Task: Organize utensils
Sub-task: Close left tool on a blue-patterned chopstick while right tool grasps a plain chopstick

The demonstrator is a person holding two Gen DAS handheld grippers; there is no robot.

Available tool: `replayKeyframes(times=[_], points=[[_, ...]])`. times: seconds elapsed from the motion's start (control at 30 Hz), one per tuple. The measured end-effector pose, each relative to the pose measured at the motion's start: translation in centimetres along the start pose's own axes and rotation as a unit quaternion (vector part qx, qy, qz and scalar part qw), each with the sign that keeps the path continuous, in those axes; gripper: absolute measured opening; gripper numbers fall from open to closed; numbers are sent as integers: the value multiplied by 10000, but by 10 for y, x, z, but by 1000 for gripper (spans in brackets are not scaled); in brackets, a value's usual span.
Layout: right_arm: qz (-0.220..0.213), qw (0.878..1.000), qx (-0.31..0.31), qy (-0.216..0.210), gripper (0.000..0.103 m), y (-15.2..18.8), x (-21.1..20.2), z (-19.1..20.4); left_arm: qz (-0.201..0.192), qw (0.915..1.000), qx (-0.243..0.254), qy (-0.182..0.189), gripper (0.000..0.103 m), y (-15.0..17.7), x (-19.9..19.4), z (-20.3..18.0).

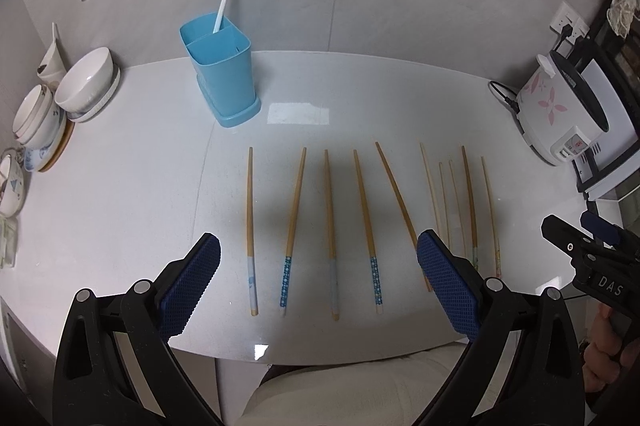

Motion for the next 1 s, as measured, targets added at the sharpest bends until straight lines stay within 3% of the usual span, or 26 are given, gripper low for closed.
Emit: replayKeyframes(times=[0.2,0.43,0.6,1.0], points=[[113,9997,-177,-83,91,-21,36,7,135,9997,-220,31,96,-22,32,33],[612,9976,-309,-86,74,-29,105,14,422,9986,-289,-110,93,-35,87,68],[948,9955,-51,66,61,-33,142,0,807,9960,-347,-175,88,-32,131,88],[1524,9873,343,280,40,-25,179,-26,1365,9895,-393,-263,82,-21,193,107]])
Point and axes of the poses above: each gripper's, at about its wrist camera, not at the fingertips, and x roughly the way its jaws point, z to its left, y to its underside, the point moved 5 cm from there along x, roughly the way its jaws point, and after that the axes turned 9 degrees about z, right-handed, at the moved point
